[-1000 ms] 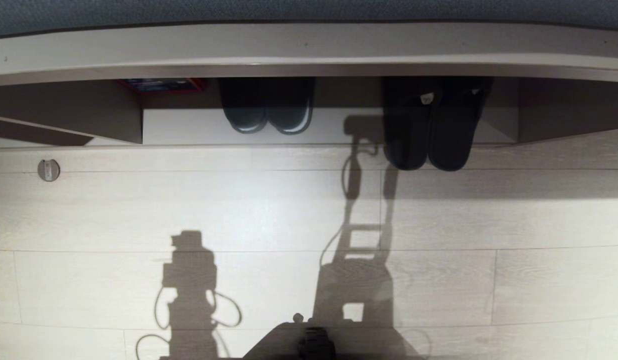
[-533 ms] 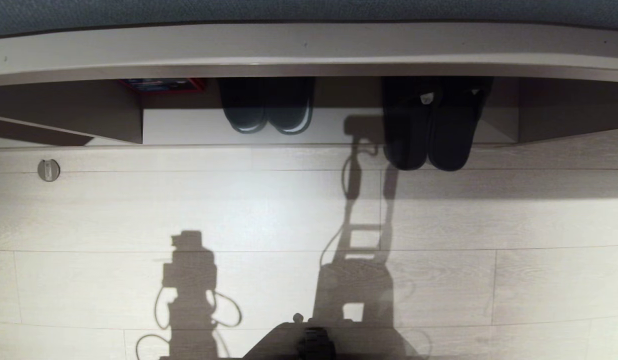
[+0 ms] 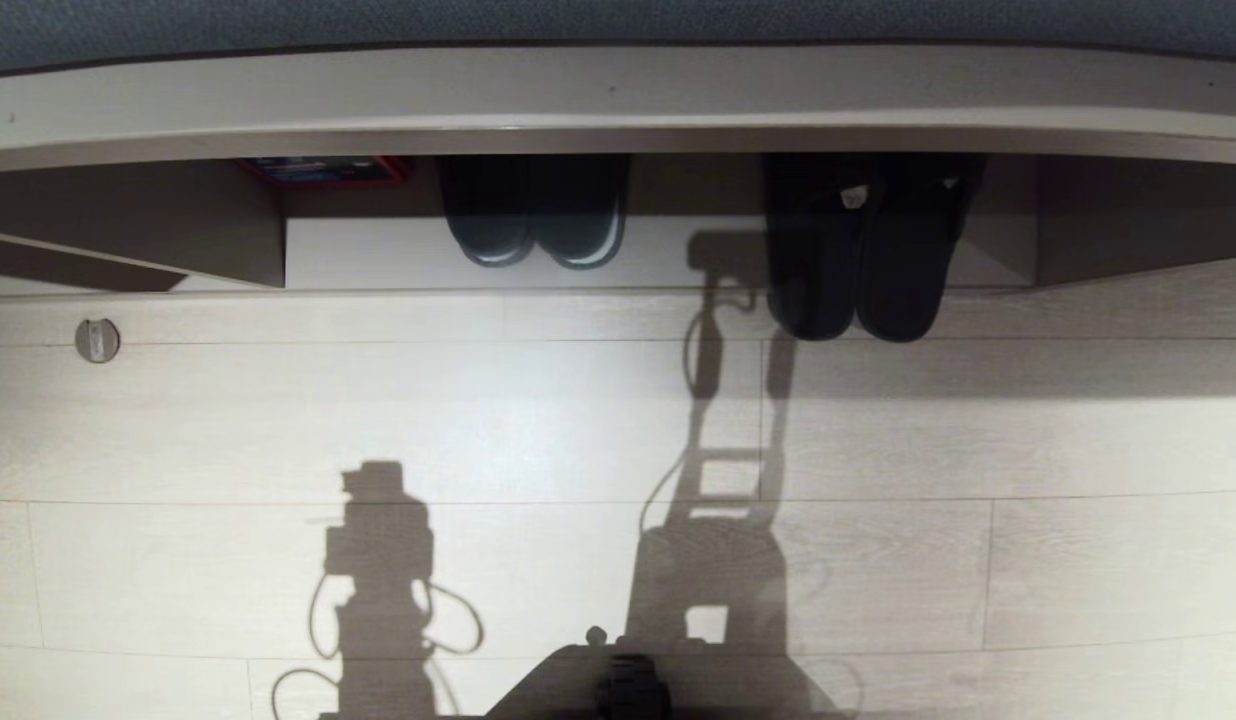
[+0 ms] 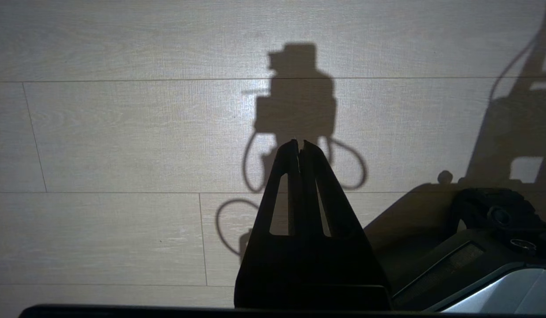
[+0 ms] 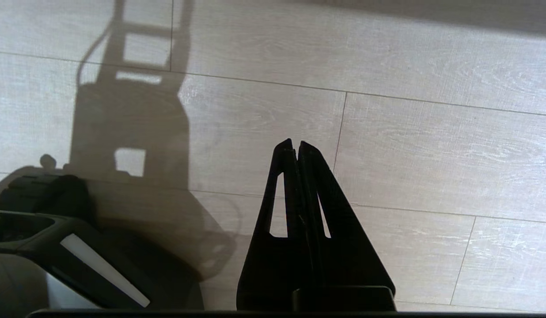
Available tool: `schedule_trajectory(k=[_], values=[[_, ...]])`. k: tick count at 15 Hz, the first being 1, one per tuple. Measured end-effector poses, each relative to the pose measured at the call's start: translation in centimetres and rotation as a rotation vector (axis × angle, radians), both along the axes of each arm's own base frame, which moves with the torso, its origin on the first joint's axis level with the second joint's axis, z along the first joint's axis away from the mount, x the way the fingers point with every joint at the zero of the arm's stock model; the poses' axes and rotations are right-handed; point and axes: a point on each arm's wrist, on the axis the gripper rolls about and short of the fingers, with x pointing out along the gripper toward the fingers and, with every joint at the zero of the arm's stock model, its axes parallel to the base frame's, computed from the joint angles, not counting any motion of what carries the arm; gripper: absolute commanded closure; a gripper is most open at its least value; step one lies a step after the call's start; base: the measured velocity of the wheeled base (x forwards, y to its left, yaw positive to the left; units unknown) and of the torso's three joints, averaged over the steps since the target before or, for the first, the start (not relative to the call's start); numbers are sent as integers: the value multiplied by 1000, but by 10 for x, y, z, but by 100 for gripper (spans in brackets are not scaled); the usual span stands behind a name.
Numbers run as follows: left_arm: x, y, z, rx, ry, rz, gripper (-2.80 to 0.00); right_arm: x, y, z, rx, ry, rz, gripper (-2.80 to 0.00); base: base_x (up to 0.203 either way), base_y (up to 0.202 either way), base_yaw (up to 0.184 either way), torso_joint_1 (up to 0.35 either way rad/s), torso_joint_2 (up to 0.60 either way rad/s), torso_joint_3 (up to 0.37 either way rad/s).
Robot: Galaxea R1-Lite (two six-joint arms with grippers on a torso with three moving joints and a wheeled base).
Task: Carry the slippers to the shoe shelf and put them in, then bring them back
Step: Pick up the slippers in the shoe cabinet
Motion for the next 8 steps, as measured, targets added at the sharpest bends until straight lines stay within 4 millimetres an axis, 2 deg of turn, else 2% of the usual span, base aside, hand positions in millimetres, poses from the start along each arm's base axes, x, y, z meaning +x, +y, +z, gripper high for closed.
schedule_trajectory(k=[2,4,6,8], values=[[0,0,0,0,0,0,0,-1,0,5,3,-20,6,0,0,0,0,0,0,0],[0,0,0,0,0,0,0,-7,1,29,8,-54,29,0,0,0,0,0,0,0],[0,0,0,0,0,0,0,-6,1,61,10,-45,45,0,0,0,0,0,0,0],[0,0,0,1,0,0,0,10,2,101,11,-15,77,0,0,0,0,0,0,0]])
